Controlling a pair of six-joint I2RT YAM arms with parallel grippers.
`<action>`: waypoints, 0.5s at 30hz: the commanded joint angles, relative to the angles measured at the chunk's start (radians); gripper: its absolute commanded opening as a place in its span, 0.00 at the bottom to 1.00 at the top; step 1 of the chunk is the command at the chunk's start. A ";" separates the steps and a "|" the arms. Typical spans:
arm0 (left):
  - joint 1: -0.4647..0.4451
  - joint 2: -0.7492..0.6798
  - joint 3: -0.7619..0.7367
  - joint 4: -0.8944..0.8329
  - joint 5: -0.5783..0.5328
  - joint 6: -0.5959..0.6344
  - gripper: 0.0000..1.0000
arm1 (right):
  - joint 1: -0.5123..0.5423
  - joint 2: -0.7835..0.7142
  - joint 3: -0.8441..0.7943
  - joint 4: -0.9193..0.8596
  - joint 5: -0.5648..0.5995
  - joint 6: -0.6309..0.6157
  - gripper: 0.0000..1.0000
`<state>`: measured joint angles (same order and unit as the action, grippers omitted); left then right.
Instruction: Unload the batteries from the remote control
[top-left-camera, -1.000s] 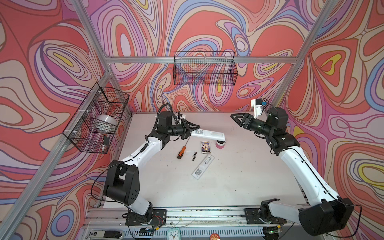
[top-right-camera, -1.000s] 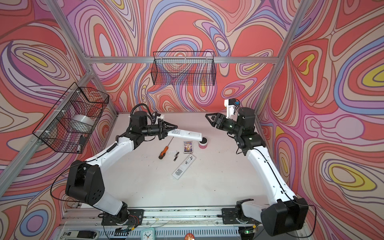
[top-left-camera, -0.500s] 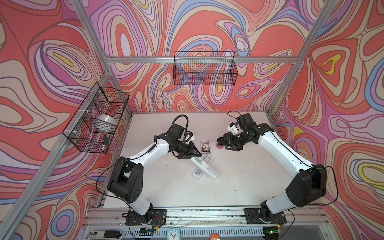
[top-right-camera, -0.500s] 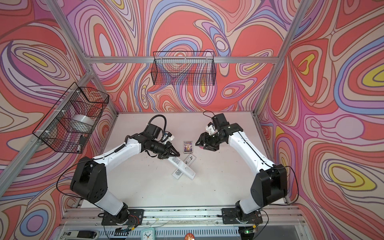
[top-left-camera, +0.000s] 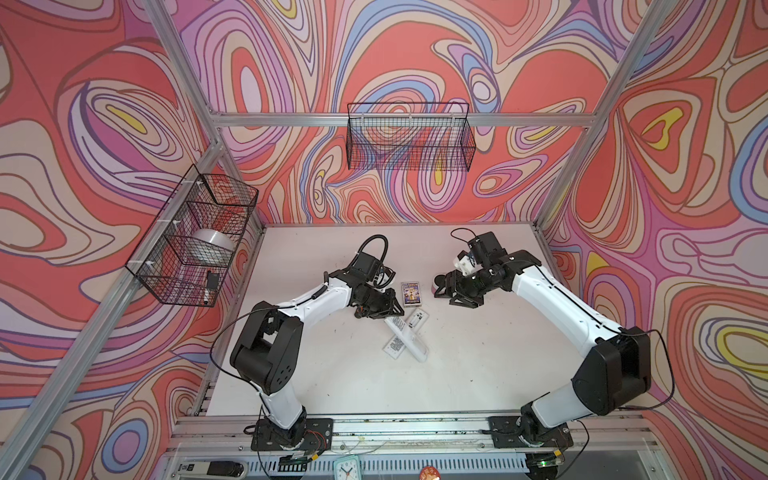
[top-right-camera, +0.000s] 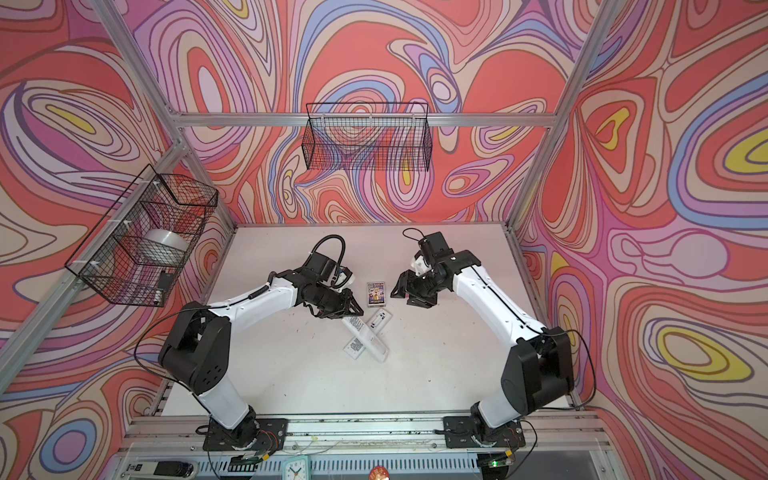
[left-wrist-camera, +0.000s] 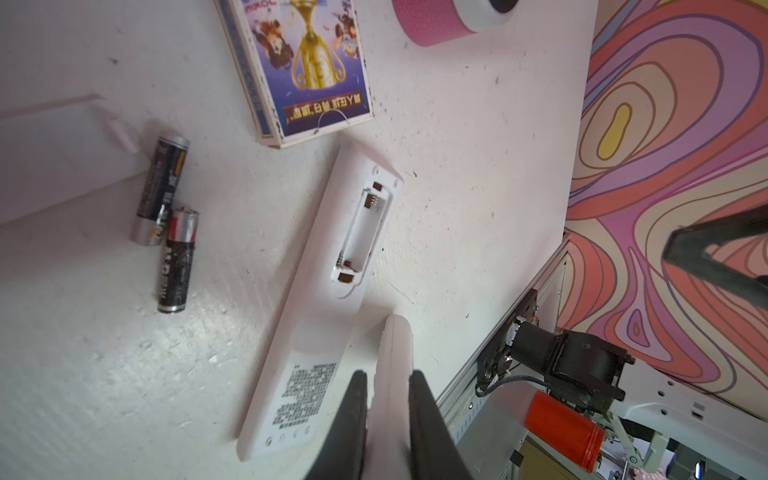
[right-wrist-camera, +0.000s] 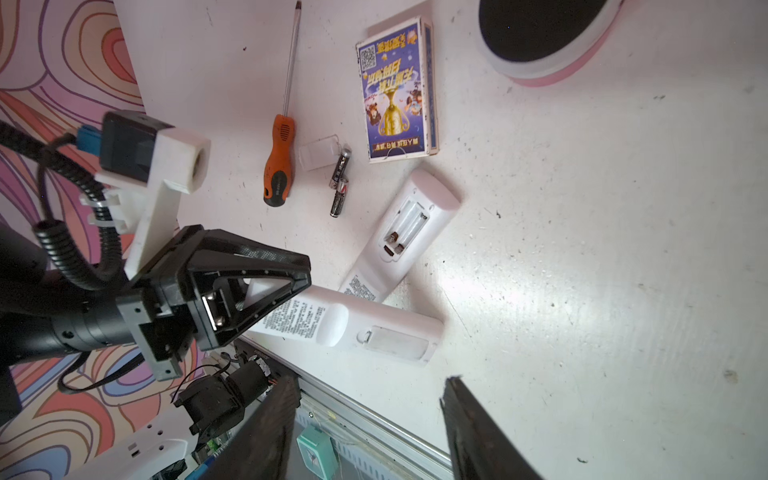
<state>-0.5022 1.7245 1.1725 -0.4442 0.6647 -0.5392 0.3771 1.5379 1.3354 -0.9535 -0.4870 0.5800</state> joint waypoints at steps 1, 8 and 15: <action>0.003 0.004 -0.027 0.134 -0.097 -0.029 0.00 | 0.019 0.007 -0.046 0.013 -0.004 0.048 0.98; 0.003 -0.009 -0.143 0.462 -0.133 -0.226 0.00 | 0.019 -0.017 -0.141 0.052 -0.016 0.140 0.98; 0.002 -0.013 -0.196 0.534 -0.203 -0.278 0.00 | 0.035 -0.009 -0.247 0.193 -0.047 0.267 0.98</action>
<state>-0.5030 1.7222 1.0023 0.0399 0.5636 -0.7918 0.4007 1.5375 1.1091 -0.8433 -0.5198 0.7769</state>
